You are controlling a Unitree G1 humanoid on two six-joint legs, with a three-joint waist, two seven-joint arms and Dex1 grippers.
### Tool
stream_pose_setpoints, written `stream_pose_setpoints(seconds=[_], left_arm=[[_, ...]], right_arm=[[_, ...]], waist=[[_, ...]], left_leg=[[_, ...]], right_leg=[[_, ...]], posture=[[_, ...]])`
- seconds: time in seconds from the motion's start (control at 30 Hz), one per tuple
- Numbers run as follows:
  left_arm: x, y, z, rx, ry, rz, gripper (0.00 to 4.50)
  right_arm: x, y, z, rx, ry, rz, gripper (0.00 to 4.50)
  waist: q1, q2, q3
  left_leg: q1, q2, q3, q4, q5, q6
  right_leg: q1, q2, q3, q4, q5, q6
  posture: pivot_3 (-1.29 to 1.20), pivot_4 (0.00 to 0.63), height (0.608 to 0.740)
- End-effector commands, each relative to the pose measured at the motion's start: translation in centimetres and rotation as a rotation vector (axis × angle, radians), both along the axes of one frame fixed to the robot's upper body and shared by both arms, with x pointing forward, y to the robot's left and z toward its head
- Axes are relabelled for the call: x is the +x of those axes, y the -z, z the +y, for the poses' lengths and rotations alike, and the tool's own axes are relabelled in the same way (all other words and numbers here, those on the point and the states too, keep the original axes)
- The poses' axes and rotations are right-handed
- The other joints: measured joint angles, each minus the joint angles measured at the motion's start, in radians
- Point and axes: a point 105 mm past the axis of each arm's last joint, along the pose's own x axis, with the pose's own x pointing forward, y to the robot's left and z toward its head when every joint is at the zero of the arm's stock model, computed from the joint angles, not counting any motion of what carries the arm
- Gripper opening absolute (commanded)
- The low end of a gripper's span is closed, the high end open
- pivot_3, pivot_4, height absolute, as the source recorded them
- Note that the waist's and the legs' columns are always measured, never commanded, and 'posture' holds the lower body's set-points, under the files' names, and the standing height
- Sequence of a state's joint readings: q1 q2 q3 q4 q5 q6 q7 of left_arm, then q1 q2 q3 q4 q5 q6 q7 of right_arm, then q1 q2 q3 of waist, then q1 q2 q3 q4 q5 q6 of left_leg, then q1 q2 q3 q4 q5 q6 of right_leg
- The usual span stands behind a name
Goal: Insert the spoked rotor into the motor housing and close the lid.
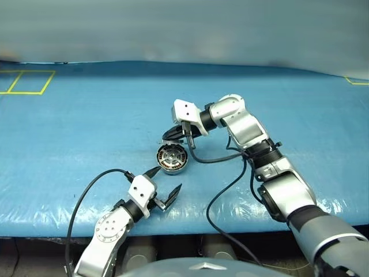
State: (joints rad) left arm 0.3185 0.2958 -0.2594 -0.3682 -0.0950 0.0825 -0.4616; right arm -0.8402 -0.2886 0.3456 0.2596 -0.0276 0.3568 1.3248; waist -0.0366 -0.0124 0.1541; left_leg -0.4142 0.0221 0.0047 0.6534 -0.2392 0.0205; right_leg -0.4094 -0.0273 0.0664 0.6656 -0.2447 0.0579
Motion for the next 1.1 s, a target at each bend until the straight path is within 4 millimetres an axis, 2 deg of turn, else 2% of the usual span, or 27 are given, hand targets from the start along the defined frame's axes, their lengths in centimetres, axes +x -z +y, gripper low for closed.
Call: stream_pose_setpoints(seconds=[0.03,0.17,0.4,0.63,0.93,1.03,1.1], left_arm=[[0.1,-0.5,-0.6,-0.019,0.027,-0.016,4.5],[0.1,-0.5,-0.7,-0.017,0.039,-0.015,4.5],[0.2,-0.5,-0.8,-0.015,0.058,-0.011,4.5],[0.2,-0.5,-0.3,-0.002,0.031,-0.018,4.5],[-0.1,-0.3,1.4,0.026,-0.051,-0.031,4.5],[-0.6,-0.3,1.9,0.029,-0.067,-0.031,4.5],[-0.9,-0.3,2.2,0.027,-0.073,-0.029,4.5]], right_arm=[[-1.4,-0.7,0.0,0.085,0.038,0.022,0.02],[-2.7,0.1,-0.4,0.179,0.132,0.104,0.02],[-3.2,1.4,-0.8,0.335,0.344,0.209,0.02],[-6.0,1.6,-0.2,0.421,0.38,0.287,0.02],[-7.9,4.9,0.2,0.421,0.491,0.402,0.02],[-9.1,4.0,0.4,0.417,0.427,0.395,0.02],[-9.9,2.5,0.4,0.433,0.357,0.38,0.02]], waist=[[0.001,0.0,0.0],[0.001,0.0,0.0],[0.001,0.0,0.0],[0.001,-0.001,0.0],[0.0,-0.001,0.0],[-0.001,-0.001,0.0],[-0.001,-0.001,0.0]], left_leg=[[0.0,0.0,0.0,0.0,0.0,0.0],[0.0,-0.001,0.0,0.002,0.0,0.0],[0.0,0.0,0.0,0.004,0.0,0.0],[-0.001,0.0,0.0,0.005,0.0,0.0],[-0.001,0.0,0.001,0.005,0.0,0.0],[-0.001,0.0,0.001,0.005,0.0,0.0],[-0.001,0.0,0.001,0.005,0.0,0.0]], right_leg=[[0.0,0.001,0.0,0.0,0.0,0.0],[0.001,0.001,0.0,0.0,0.0,0.0],[0.001,0.003,0.0,0.001,0.0,0.001],[0.001,0.004,0.001,0.0,0.0,0.001],[0.001,0.004,0.001,0.0,-0.002,-0.003],[0.001,0.004,0.001,0.0,-0.003,-0.004],[0.001,0.004,0.001,0.0,-0.003,-0.004]], posture=[[0.0,0.15,0.74],[0.0,0.15,0.74],[0.0,0.15,0.74],[0.0,0.15,0.74],[0.0,0.15,0.74],[0.0,0.15,0.74],[0.0,0.15,0.74]])
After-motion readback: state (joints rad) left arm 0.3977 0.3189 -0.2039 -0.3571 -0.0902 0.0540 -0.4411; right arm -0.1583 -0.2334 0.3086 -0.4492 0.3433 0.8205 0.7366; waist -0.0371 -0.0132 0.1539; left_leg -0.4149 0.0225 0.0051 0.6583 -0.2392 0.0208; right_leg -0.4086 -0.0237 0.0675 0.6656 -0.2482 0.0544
